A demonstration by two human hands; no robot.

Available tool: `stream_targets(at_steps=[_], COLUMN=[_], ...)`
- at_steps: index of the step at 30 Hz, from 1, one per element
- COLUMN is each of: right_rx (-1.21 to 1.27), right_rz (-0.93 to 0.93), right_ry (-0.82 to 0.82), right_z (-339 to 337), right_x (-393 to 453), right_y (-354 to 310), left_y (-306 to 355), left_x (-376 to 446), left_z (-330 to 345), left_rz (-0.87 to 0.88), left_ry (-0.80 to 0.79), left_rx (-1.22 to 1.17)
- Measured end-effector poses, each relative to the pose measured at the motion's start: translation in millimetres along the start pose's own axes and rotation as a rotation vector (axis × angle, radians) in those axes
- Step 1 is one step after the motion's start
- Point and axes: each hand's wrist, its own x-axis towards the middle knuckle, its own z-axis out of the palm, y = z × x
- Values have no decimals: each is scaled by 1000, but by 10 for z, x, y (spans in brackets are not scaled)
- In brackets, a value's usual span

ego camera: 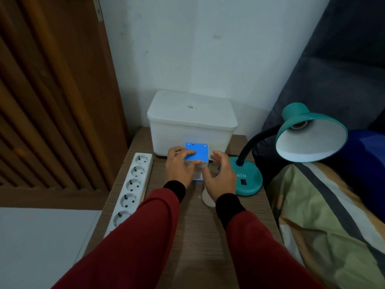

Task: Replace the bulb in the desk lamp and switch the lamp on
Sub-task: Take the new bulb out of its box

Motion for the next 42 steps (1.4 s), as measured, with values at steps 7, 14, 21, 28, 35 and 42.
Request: stream_targets(at_steps=[7,14,21,28,35,42], right_rx=[218,292,371,380,248,-241], right_rz=[174,222,164,112,29,-18], right_ry=[21,18,-1,-122,-180,-342], right_z=[100,57,19,-26,-93,-58], right_x=[64,64,306,407,564,728], right_y=[-38,-59,-281,-212,-186,-137], left_y=[28,43,135,-77,-182,-232], left_x=[6,-38,144,131,467,565], left_z=[38,87,3,-63,-178,-157], left_rz=[-36,-93,-110,197,253,234], left_ry=[94,88,22,-108,-361,-430], left_rx=[-84,-212,-454,-52,192,172])
